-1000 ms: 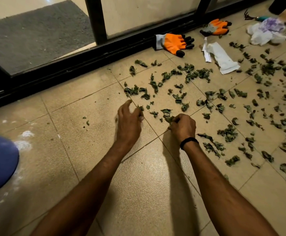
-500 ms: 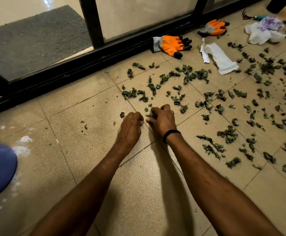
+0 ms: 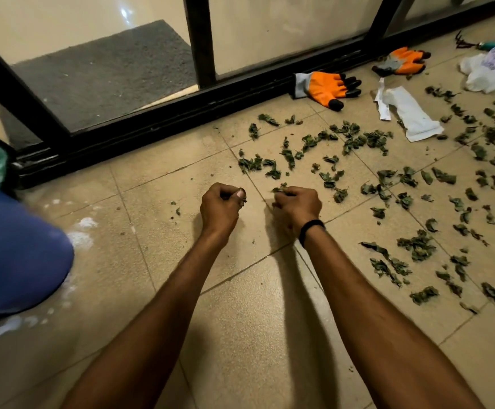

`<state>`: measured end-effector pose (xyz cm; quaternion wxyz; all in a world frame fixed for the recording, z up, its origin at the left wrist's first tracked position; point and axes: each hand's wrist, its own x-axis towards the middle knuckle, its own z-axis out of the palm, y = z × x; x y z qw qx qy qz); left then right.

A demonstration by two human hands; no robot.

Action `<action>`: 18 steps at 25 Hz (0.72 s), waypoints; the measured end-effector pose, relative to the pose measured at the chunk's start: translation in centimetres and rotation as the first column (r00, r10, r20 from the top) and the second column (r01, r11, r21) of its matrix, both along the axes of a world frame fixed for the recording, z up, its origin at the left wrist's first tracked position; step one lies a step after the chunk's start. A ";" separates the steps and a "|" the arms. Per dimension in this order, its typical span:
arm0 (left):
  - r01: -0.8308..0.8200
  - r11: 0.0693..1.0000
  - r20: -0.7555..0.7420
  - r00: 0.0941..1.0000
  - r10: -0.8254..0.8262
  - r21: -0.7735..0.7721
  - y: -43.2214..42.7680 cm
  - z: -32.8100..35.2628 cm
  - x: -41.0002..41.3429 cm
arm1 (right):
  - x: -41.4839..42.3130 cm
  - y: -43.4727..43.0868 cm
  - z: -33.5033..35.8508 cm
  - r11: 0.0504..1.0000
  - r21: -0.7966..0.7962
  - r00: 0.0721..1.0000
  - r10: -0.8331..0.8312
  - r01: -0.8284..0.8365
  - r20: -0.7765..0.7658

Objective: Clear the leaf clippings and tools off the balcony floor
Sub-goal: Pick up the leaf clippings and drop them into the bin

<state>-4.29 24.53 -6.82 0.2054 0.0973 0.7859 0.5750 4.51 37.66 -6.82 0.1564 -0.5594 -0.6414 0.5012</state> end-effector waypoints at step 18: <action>-0.693 0.707 -0.410 0.610 0.678 0.139 -33.6 21.1 -11.3 | -21.8 -32.5 21.6 0.442 0.301 0.339 0.878 -0.845 -0.337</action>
